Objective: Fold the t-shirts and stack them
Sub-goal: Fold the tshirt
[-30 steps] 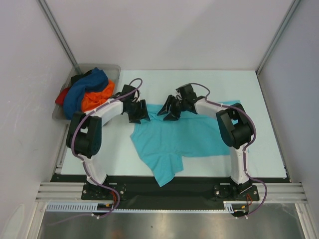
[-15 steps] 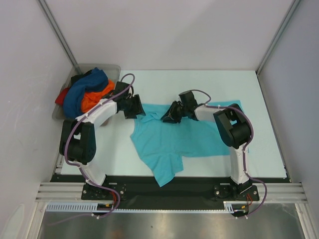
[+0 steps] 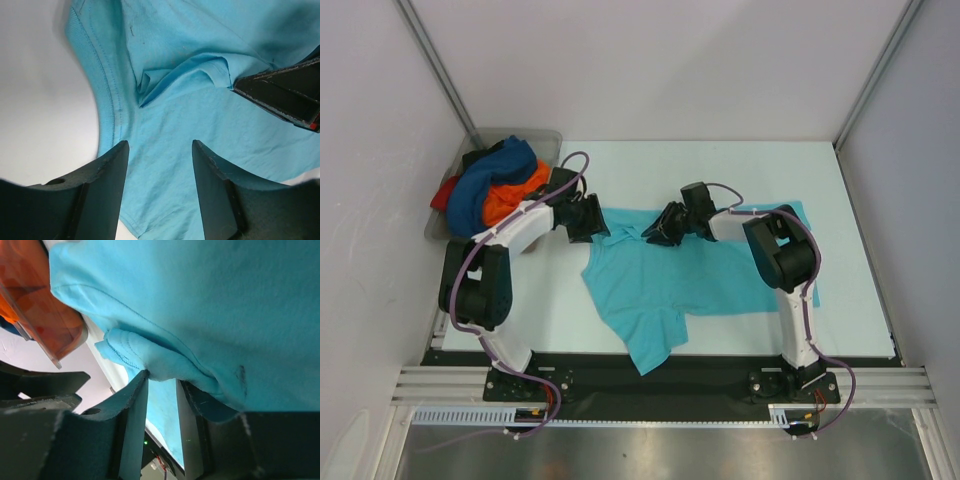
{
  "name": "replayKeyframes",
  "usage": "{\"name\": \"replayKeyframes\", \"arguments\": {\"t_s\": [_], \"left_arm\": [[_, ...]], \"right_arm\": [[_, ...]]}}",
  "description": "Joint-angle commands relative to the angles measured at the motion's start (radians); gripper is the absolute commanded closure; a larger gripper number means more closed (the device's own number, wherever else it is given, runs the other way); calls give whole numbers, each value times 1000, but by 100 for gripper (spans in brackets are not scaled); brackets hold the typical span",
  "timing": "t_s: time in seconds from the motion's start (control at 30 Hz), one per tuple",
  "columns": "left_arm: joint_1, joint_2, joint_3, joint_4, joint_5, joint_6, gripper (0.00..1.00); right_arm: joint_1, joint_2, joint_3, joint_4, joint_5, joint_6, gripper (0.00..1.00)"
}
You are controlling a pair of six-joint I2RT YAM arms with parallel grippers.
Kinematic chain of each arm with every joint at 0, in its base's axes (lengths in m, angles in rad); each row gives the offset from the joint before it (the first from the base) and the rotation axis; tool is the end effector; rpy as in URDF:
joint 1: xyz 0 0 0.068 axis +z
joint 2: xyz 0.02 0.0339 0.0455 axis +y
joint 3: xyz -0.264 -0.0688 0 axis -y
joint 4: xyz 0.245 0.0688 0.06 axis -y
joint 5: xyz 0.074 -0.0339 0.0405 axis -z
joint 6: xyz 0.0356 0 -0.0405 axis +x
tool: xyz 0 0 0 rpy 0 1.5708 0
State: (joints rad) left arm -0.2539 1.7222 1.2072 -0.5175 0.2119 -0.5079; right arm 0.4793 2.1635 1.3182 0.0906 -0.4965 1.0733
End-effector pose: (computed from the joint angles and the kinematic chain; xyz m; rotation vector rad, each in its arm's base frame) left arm 0.3450 -0.0973 0.2126 -0.2604 2.6572 -0.5371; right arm 0.3929 0.2233 0.1168 0.4895 2.5748 1.2603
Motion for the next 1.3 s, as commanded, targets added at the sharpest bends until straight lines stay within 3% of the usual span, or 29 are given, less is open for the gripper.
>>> {"name": "replayKeyframes", "arguments": {"t_s": [0.0, 0.23, 0.37, 0.53, 0.63, 0.73, 0.87, 1.27], "left_arm": [[13, -32, 3, 13, -11, -12, 41], [22, -13, 14, 22, -6, -12, 40], [27, -1, 17, 24, -9, -17, 39], [28, 25, 14, 30, 10, -12, 31], [28, 36, 0, 53, 56, -15, 27], [28, 40, -1, 59, 66, -29, 27], [28, 42, 6, 56, 76, -32, 27], [30, 23, -32, 59, 78, -34, 27]], "right_arm": [[-4, 21, 41, 20, 12, 43, 67], [-2, 15, 64, -15, 3, 50, 86], [-4, -13, 102, -125, -10, -8, 100], [-16, -47, 165, -290, -19, -114, 100], [-21, -30, 203, -391, -73, -171, 95], [-24, -39, 185, -382, -73, -193, 95], [-30, -16, 193, -365, -109, -188, 85], [-34, 19, 191, -330, -129, -182, 75]]}}
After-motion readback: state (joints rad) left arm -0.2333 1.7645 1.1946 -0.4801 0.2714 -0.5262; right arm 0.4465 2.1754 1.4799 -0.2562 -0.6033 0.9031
